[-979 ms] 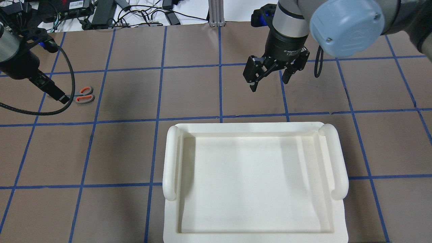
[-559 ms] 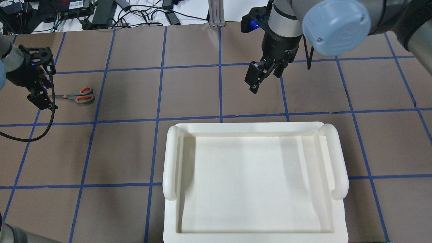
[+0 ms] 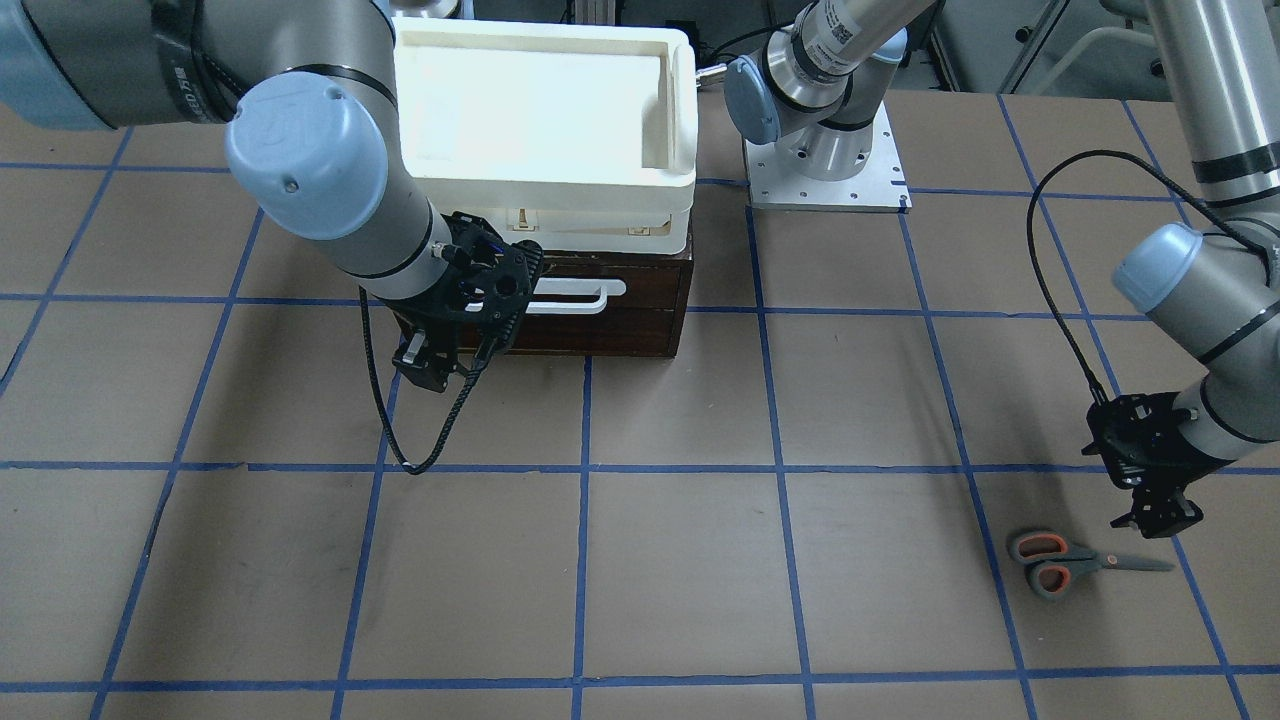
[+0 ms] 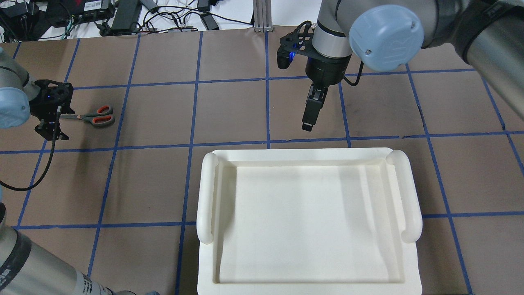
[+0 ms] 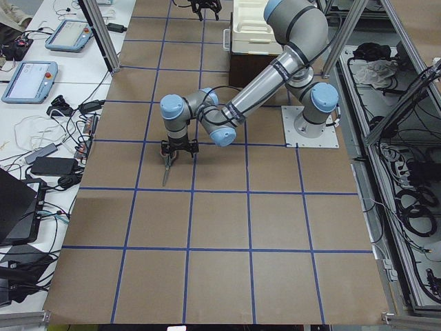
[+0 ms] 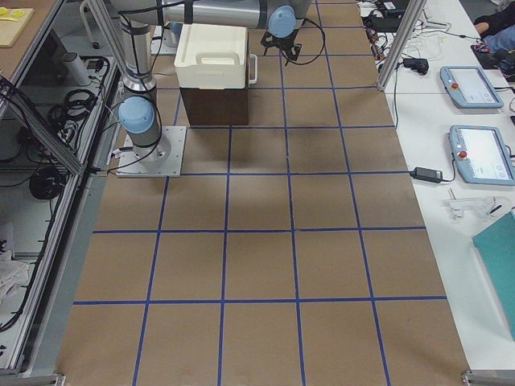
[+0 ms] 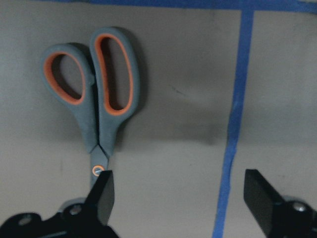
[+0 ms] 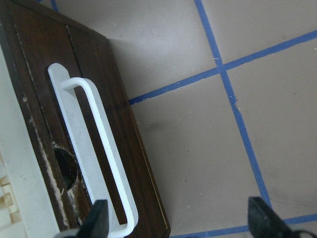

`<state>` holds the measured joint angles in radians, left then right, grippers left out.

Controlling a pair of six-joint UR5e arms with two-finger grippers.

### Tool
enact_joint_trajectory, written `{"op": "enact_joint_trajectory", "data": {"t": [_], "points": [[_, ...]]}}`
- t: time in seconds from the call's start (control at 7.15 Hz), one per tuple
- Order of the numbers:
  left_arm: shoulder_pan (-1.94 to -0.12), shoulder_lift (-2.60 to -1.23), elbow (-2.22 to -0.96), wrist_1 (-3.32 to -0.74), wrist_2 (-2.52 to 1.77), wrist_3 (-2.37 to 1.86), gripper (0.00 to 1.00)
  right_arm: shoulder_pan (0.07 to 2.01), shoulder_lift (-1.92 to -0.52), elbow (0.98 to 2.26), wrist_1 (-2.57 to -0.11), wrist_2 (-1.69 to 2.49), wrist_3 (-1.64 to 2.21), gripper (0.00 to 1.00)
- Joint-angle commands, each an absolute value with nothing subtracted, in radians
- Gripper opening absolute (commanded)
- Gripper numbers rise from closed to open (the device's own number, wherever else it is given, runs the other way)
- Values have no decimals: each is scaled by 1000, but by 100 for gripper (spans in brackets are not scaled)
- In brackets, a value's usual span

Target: Place scissors in drawer with both arms

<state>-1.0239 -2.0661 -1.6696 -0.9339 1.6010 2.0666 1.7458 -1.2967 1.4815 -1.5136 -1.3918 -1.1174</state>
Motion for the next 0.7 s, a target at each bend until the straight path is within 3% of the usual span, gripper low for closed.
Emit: {"op": "enact_joint_trajectory", "data": {"t": [0.0, 0.56], "points": [[-1025, -2144, -1643, -847, 1543, 2089, 88, 1779, -1243, 1454, -1461, -1404, -1240, 100], [-1029, -2197, -1594, -859, 1497, 2230, 87, 1816, -1155, 1384, -1397, -1430, -1400, 92]]}}
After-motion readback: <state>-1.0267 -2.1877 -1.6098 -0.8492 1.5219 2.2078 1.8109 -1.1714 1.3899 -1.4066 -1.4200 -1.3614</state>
